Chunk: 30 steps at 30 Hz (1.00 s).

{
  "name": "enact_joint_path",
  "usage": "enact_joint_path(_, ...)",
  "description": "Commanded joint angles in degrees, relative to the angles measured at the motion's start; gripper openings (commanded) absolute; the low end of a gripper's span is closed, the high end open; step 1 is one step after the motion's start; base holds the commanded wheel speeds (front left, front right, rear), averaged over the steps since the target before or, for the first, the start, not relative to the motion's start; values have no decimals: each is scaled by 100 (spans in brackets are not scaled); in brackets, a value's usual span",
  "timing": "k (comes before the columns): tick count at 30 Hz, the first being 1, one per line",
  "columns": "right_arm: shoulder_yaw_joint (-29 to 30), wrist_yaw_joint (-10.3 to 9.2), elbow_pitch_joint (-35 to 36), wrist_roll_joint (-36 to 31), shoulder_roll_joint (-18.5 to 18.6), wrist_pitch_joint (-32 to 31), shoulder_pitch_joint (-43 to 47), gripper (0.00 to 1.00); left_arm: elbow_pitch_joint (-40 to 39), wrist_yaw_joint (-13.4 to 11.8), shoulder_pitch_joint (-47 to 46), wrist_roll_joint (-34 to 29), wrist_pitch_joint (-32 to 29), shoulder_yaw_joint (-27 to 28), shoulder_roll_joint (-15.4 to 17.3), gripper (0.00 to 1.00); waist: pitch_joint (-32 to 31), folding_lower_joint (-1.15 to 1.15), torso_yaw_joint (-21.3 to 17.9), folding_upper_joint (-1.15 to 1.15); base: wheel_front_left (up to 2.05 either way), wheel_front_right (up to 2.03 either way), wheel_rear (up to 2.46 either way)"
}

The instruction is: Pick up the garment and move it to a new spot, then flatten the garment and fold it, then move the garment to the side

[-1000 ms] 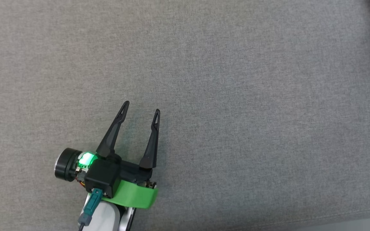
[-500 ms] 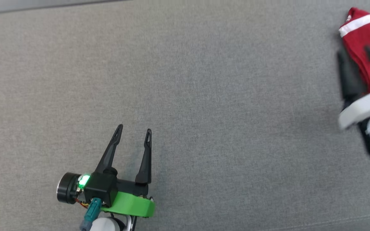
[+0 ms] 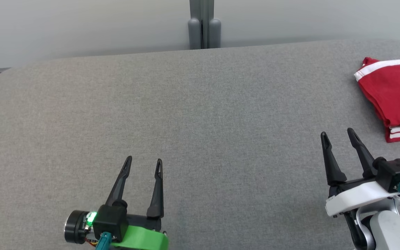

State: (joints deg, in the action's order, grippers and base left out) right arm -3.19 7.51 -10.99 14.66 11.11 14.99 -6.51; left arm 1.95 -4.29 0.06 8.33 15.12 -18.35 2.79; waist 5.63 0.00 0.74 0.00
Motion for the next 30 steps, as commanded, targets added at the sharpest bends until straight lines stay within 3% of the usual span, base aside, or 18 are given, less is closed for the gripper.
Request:
enact_joint_path(1, 38, -5, 82, -69, -51, 20, 132, 100, -45, -30, 110, -78, -1, 31, 22, 100, -331, 0, 168, 0, 0, 0, 0)
enact_joint_path(7, 32, -4, 394, -192, -269, 20, 572, 100, -210, -24, 455, -189, -2, 176, 22, 100, -571, 0, 233, 0, 0, 0, 0)
enact_joint_path(19, -254, -4, 743, -115, -368, 21, 1371, 100, -545, 129, 959, -158, -2, 468, 22, 100, -847, 0, 330, 0, 0, 0, 0)
enact_joint_path(30, -286, -4, 773, -159, -442, 21, 1424, 100, -450, 242, 1116, 19, -2, 601, 22, 100, -919, 0, 183, 0, 0, 0, 0)
